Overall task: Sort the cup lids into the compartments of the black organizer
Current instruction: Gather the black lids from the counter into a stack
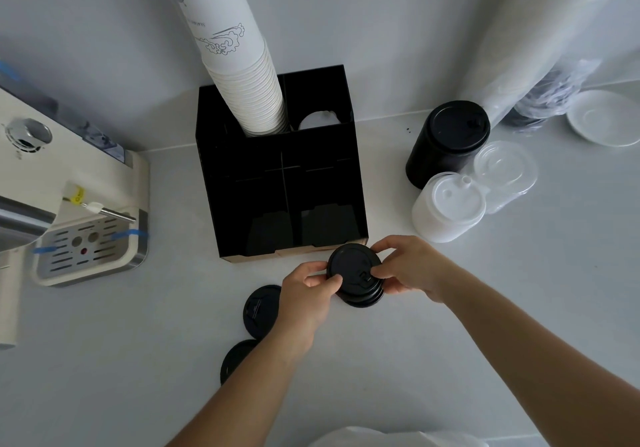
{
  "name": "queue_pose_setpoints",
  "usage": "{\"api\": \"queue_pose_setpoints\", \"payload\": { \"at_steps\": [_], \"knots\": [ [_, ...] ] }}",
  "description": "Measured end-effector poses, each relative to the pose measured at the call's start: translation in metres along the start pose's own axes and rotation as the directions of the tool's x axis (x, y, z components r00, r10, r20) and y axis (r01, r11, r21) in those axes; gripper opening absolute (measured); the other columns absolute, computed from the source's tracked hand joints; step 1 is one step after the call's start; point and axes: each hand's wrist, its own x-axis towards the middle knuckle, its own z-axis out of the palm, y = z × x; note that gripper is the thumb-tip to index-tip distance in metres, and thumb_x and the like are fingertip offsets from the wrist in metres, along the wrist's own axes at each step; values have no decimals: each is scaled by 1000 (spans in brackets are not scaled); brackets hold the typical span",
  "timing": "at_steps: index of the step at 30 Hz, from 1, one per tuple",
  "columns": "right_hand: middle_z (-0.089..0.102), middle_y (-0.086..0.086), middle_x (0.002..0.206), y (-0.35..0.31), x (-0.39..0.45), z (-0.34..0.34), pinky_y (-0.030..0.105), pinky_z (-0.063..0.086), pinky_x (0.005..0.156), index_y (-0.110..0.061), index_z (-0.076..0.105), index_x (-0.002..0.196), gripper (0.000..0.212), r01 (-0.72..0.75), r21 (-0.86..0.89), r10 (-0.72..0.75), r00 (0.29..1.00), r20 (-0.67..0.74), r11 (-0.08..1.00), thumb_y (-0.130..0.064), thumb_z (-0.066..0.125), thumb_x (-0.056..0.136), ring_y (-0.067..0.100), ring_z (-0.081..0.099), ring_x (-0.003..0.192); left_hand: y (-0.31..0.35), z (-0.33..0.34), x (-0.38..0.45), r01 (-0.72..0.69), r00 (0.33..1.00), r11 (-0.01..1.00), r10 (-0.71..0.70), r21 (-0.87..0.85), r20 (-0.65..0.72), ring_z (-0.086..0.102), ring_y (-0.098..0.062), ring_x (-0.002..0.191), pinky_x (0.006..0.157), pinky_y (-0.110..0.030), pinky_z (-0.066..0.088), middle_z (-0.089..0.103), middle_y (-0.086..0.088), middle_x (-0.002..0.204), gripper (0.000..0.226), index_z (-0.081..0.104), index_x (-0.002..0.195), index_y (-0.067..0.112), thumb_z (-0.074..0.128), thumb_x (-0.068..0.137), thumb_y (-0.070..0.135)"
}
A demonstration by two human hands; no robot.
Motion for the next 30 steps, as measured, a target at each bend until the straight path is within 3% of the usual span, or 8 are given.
{"api": "queue_pose_setpoints", "payload": {
  "at_steps": [5, 9, 14, 16, 19, 21, 26, 30],
  "knots": [
    [75, 15, 95, 7, 4, 0, 34, 61, 81, -23, 68, 113, 35, 18, -64, -18, 1000, 0, 998, -6, 70, 82, 23, 73, 70, -4, 2, 4, 24, 1000, 995, -25, 100, 13, 68, -12, 83, 84, -34, 58, 71, 0, 94, 31, 65, 107, 20, 75, 78, 13],
    [75, 13, 94, 11, 6, 1, 32, 61, 78, -20, 67, 105, 26, 30, -96, -33, 999, -37, 995, -9, 70, 82, 21, 71, 67, -10, 5, 8, 6, 1000, 979, -8, 202, 11, 67, -13, 90, 86, -39, 58, 70, 1, 102, 37, 64, 112, 22, 75, 76, 21],
    [75, 8, 89, 16, 8, 5, 23, 50, 58, -20, 67, 98, 19, 32, -115, -44, 994, -97, 993, -11, 69, 81, 23, 75, 74, -14, 6, 13, -45, 999, 946, 37, 321, 32, 64, -16, 94, 74, -26, 53, 65, 0, 113, 40, 60, 116, 24, 74, 79, 23],
    [76, 6, 86, 18, 9, 5, 22, 48, 57, -21, 68, 97, 18, 38, -128, -52, 993, -105, 991, -12, 68, 82, 23, 75, 77, -13, 4, 13, -130, 991, 887, 107, 443, 75, 60, -11, 94, 73, -21, 51, 59, 1, 118, 45, 56, 123, 25, 72, 81, 26],
    [76, 5, 86, 20, 8, 5, 21, 48, 56, -23, 69, 98, 18, 48, -139, -63, 993, -104, 989, -13, 68, 83, 22, 75, 77, -9, -1, 9, -345, 939, 759, 281, 553, 201, 56, -11, 108, 92, -32, 52, 51, 4, 128, 56, 49, 133, 26, 70, 81, 31],
    [76, 5, 87, 22, 7, 5, 21, 49, 55, -23, 70, 97, 17, 66, -129, -80, 991, -106, 989, -13, 69, 83, 23, 75, 76, -5, -2, 6, -488, 873, 655, 358, 577, 332, 46, -8, 121, 103, -26, 43, 44, 7, 136, 66, 43, 139, 26, 71, 80, 31],
    [75, 1, 84, 26, 5, 7, 28, 52, 62, -32, 70, 89, 16, 105, -117, -119, 985, -122, 988, -17, 69, 83, 24, 74, 77, 1, 4, 12, -593, 804, 419, 276, 688, 526, 18, -14, 147, 111, -34, 33, 10, 7, 162, 90, 20, 150, 32, 72, 77, 30],
    [73, -4, 86, 32, 3, 7, 20, 44, 51, -30, 72, 91, 17, 101, -98, -112, 987, -118, 990, -16, 68, 83, 21, 74, 78, 3, 2, 18, -644, 761, 284, 336, 710, 555, 27, -17, 143, 109, -34, 38, 18, 7, 159, 87, 22, 150, 29, 70, 77, 26]
  ]
}}
